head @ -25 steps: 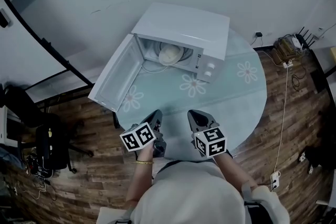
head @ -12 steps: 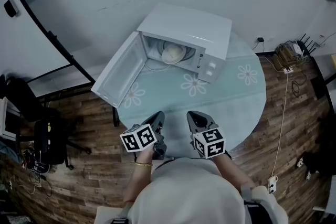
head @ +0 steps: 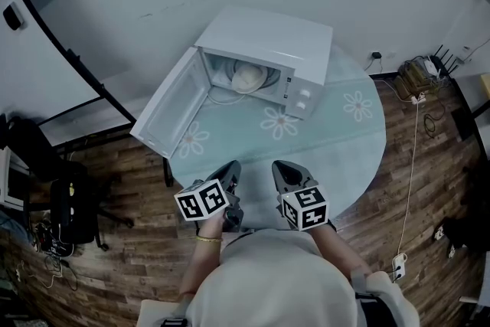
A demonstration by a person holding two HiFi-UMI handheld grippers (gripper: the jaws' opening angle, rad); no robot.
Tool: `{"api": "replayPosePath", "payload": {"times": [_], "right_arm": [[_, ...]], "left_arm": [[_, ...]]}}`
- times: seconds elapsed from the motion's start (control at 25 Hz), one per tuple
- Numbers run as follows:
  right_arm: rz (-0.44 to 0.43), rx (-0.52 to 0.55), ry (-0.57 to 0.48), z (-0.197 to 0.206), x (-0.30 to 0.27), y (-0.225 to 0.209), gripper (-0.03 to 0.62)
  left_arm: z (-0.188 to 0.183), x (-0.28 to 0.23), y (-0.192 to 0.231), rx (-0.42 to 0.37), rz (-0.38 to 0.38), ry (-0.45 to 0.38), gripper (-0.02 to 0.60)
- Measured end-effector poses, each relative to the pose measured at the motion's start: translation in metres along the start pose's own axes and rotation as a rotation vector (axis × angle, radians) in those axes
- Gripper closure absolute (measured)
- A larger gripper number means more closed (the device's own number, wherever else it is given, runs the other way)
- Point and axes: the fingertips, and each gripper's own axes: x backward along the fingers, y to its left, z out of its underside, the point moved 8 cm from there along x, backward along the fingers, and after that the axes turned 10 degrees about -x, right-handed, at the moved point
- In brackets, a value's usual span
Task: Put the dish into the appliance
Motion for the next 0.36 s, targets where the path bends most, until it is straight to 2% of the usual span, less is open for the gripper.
{"api": "replayPosePath", "payload": {"times": [0.36], "right_arm": [[0.012, 0.007, 0.006, 0.0003, 0.001, 0.0003, 0.588]], "left_arm": [[-0.0003, 0.0013, -0.002, 0.002, 0.005, -0.002, 0.569]]}}
